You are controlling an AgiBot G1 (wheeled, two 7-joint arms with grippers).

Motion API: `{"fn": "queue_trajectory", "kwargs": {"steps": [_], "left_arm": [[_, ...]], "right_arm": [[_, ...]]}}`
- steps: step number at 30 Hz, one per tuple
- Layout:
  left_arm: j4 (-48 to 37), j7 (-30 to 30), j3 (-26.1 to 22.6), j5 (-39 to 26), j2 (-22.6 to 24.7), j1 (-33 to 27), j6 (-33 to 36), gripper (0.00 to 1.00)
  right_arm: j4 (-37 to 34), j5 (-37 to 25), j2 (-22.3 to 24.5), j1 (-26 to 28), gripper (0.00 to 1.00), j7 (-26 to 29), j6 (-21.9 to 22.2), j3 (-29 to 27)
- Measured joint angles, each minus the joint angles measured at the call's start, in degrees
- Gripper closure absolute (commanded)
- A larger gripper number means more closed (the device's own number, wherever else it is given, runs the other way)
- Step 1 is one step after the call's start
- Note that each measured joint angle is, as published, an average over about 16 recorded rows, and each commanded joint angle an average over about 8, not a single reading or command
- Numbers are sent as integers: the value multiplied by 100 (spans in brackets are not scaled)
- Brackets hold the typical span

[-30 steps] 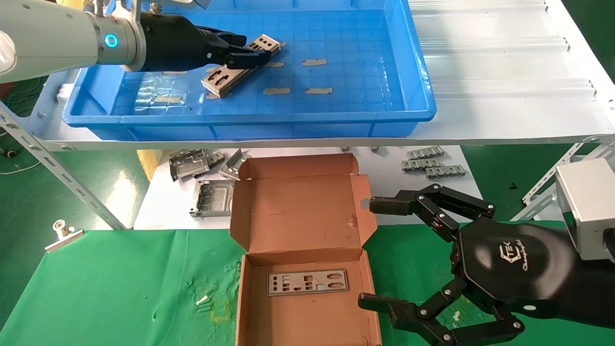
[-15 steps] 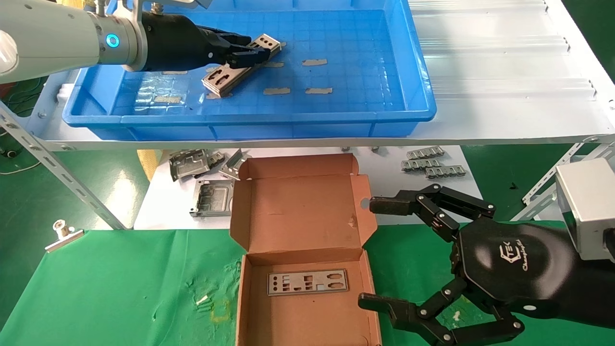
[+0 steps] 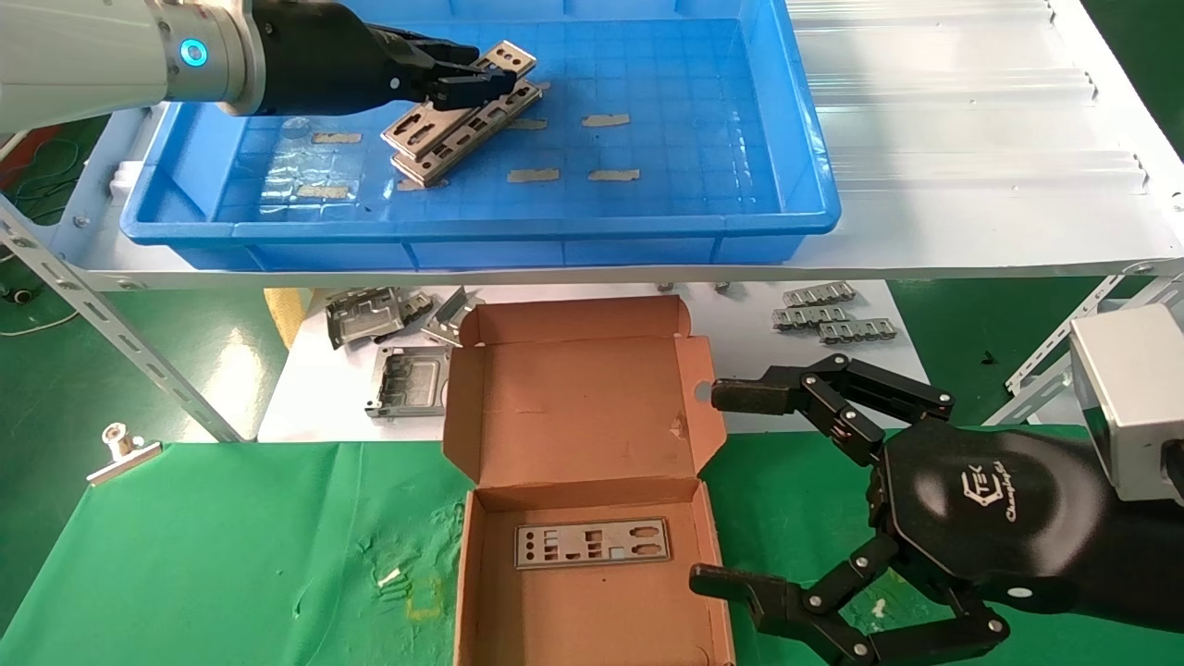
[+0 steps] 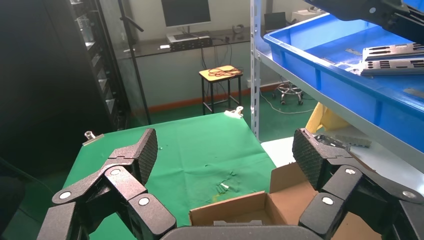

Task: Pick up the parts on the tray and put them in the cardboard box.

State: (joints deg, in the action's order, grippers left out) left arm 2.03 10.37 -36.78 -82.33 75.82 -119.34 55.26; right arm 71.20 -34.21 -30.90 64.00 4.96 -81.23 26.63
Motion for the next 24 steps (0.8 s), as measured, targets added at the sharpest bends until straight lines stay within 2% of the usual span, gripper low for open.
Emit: {"fn": "queue_trajectory", "kwargs": {"steps": [2,6,7,8,21,22,24], "left_arm": [[-17,-2,1,3,-1,-6,2,42],[-50,6,-1,2,4,-10,13,87],[-57,10,-3,1,6,-10,15,96],[-63,14,-4,-1,7,-10,18,100],[-107,110,-30,-31,34,21,-1,99],[-107,119,-32,-32,35,24,-2,89],[-106,136,-33,-33,37,30,-5,64]], "right_arm": [[0,0,0,0,0,0,0,0],[0,0,0,0,0,0,0,0],[0,0,0,0,0,0,0,0],[0,0,0,0,0,0,0,0],[0,0,0,0,0,0,0,0],[0,0,0,0,0,0,0,0],[0,0,0,0,0,0,0,0]]}}
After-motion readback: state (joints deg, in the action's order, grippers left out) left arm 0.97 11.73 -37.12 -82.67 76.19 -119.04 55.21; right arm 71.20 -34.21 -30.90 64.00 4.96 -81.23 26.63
